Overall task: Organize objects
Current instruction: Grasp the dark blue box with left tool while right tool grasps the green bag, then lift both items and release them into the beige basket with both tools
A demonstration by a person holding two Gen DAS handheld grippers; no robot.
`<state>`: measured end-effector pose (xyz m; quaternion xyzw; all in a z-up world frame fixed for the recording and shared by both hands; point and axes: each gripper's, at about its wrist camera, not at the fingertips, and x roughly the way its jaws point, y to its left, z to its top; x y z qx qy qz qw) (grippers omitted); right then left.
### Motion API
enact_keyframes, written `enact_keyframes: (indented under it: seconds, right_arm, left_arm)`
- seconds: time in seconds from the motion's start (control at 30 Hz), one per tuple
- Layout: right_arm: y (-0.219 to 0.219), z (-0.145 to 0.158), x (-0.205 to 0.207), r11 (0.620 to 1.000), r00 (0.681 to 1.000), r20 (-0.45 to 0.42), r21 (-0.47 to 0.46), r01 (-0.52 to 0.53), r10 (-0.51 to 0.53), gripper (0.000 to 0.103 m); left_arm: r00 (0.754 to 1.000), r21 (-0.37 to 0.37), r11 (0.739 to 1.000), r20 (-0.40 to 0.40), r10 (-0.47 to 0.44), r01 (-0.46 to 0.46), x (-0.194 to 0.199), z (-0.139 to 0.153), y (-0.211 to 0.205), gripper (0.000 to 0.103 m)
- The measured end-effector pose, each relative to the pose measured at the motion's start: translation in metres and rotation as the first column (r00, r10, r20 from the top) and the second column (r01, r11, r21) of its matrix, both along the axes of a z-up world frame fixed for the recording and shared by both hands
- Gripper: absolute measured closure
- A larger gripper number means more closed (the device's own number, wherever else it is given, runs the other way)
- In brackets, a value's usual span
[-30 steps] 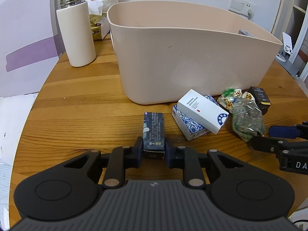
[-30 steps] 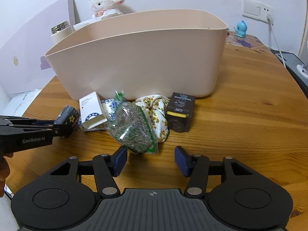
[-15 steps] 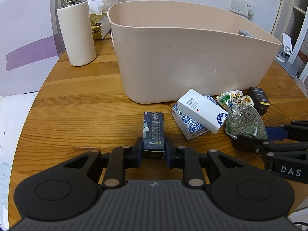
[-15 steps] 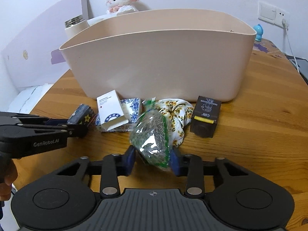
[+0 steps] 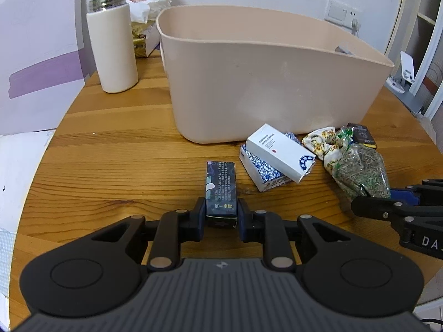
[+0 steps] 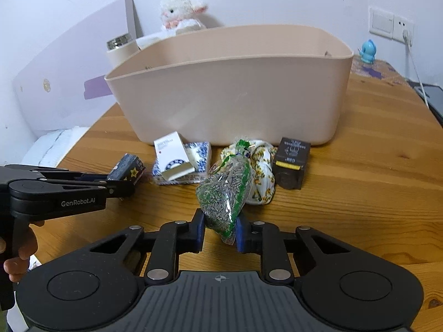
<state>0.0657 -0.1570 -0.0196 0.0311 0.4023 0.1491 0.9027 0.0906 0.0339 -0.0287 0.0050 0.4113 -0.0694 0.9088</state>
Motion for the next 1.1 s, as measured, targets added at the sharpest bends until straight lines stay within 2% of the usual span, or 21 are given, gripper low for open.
enact_keyframes:
  seconds: [0.13, 0.33, 0.53, 0.7, 0.9, 1.1]
  right_arm:
    - [-0.004, 0.018, -0.008, 1.000, 0.998, 0.055, 0.004, -0.001, 0.001, 0.083]
    - [-0.020, 0.054, -0.009, 1.000, 0.989, 0.149, 0.015, 0.023, -0.025, 0.083]
    - [-0.035, 0.087, 0.008, 0.998, 0.969, 0.240, 0.019, 0.057, -0.060, 0.083]
    - [-0.045, 0.103, 0.035, 0.997, 0.957, 0.282, 0.007, 0.076, -0.075, 0.083]
    - [-0.053, 0.104, 0.075, 0.996, 0.957, 0.280, -0.007, 0.085, -0.080, 0.083]
    - [-0.053, 0.088, 0.114, 0.996, 0.970, 0.233, -0.044, 0.083, -0.071, 0.083]
  left_arm:
    - [0.999, -0.010, 1.000, 0.034, 0.004, -0.003, -0.009, 0.013, 0.003, 0.078]
    - [0.991, -0.032, 0.999, 0.131, 0.002, 0.002, -0.025, 0.048, 0.004, 0.078]
    - [0.973, -0.044, 0.999, 0.230, 0.000, 0.010, -0.025, 0.089, 0.001, 0.078]
    - [0.958, -0.031, 1.000, 0.285, 0.010, -0.002, -0.007, 0.113, -0.005, 0.078]
    - [0.956, -0.016, 0.999, 0.290, 0.049, -0.047, 0.036, 0.121, -0.014, 0.078]
    - [0.972, 0.028, 0.996, 0.223, 0.072, -0.080, 0.085, 0.098, -0.026, 0.078]
